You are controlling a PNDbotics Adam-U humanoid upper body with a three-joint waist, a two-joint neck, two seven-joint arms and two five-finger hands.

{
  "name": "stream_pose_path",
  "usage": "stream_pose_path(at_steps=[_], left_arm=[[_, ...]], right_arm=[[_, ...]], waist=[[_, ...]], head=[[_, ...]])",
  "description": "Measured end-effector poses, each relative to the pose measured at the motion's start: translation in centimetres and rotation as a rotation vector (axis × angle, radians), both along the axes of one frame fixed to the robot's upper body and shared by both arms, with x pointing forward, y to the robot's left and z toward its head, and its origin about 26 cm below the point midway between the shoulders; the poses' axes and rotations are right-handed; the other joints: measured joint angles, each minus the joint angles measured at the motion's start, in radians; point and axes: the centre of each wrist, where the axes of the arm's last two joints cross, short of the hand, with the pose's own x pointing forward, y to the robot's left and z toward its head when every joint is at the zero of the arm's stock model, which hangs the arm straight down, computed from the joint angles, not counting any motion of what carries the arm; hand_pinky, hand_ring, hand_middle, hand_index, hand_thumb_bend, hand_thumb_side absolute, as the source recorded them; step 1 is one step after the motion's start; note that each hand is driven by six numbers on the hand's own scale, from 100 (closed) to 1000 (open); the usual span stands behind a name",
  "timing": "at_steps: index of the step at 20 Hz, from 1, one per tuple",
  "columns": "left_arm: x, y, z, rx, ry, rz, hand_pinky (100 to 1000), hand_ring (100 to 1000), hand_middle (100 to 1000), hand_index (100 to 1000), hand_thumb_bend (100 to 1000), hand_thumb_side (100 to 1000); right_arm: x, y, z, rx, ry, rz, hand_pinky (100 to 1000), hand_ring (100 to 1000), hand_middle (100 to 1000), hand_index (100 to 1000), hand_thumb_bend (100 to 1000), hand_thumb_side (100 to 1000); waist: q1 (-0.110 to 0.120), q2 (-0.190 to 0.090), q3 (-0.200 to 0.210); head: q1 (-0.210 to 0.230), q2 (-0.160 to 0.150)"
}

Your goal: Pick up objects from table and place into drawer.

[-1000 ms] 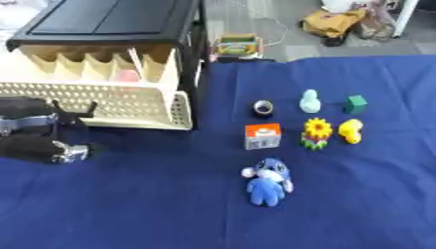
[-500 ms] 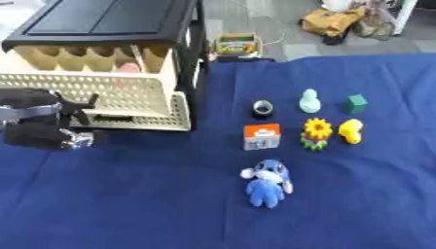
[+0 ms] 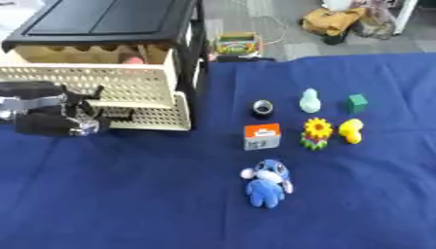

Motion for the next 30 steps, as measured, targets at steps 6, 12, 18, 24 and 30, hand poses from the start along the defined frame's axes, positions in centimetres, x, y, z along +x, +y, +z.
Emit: stream_pose_path(at_steps=[6,12,18,24,30], left_arm=[[0.9,-0.4,0.3,-0.052,-0.048,0.020,369,510,513,905,262,1000],[2.0,-0.7,0.4,-0.096,-0.081,0.033,373,498,515,911,246,1000],[2.9,-0.7,0.2,-0.134,-0.113,0.058,386,500,541,925,221,1000],[3.6,-0.9,0.1,-0.174,-0.141,0.072,393,496,535,939,213,1000],[3.9,-0.8,0.2,-0.202,-0.150,0.073,390,484,517,941,211,1000]], right_arm=[[0.0,0.0,-0.1,0.004,0.003,0.001,690,652,580,737,174,640],[0.0,0.1,-0.1,0.004,0.005,0.001,691,652,578,736,176,636],[0.0,0.1,-0.1,0.004,0.005,0.001,693,652,578,736,172,632],[0.0,0.1,-0.1,0.004,0.005,0.001,693,652,577,736,171,629],[0.0,0.0,-0.1,0.004,0.008,0.000,693,652,576,734,170,626]], waist=[[0.000,0.000,-0.001],[0.000,0.003,-0.006],[0.002,0.006,-0.011],[0.003,0.011,-0.012],[0.003,0.011,-0.012]], head=[[0.002,-0.005],[0.002,-0.006],[0.003,-0.013],[0.002,-0.015],[0.002,-0.022]])
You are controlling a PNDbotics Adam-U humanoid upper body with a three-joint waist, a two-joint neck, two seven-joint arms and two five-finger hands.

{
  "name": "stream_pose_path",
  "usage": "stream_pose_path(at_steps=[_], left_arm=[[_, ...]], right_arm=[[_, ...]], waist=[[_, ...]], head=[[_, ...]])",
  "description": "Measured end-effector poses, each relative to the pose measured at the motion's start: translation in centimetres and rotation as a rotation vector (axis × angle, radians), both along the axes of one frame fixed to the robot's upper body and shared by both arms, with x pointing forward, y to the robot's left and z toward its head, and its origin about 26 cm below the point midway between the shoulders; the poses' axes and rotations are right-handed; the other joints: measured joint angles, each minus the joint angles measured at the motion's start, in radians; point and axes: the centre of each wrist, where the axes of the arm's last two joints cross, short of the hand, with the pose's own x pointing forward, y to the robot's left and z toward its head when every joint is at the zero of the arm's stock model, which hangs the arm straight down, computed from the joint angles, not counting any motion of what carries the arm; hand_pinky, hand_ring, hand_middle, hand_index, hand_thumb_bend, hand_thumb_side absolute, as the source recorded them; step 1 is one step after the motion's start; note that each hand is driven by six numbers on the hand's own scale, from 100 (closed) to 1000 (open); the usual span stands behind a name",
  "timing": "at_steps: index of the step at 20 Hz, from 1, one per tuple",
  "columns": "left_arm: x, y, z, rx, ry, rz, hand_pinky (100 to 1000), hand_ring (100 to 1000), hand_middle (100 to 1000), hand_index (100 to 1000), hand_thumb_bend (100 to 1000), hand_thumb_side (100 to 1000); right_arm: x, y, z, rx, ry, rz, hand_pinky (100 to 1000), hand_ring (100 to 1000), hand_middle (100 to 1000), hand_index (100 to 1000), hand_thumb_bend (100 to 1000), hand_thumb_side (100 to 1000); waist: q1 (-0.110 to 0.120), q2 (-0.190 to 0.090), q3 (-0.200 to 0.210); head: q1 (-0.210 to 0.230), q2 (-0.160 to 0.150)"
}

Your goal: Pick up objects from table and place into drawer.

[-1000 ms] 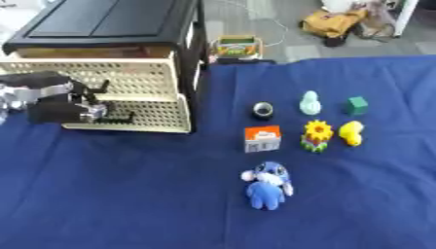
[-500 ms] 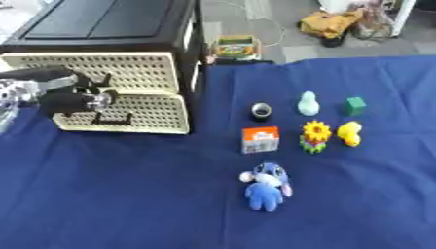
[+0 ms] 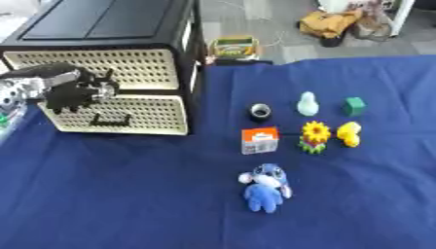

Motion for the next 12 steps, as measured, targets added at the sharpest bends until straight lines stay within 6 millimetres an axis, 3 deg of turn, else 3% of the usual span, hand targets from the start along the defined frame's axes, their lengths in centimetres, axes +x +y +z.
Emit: stream_pose_path(at_steps=[5,12], left_arm=[[-0.3,0.0,-0.1,-0.010,0.017,-0.031,376,464,499,893,231,1000],[-2.7,-0.7,1.3,0.021,0.019,-0.156,346,418,446,801,168,1000]], right_arm=[[0.0,0.0,-0.1,0.000,0.004,-0.002,694,653,577,734,180,640],[0.0,-0.2,0.0,0.005,0.004,-0.008,694,656,579,734,163,626]], waist=[[-0.003,-0.001,0.004],[-0.013,-0.021,0.020]], head=[[-0.004,0.000],[-0.016,0.001]])
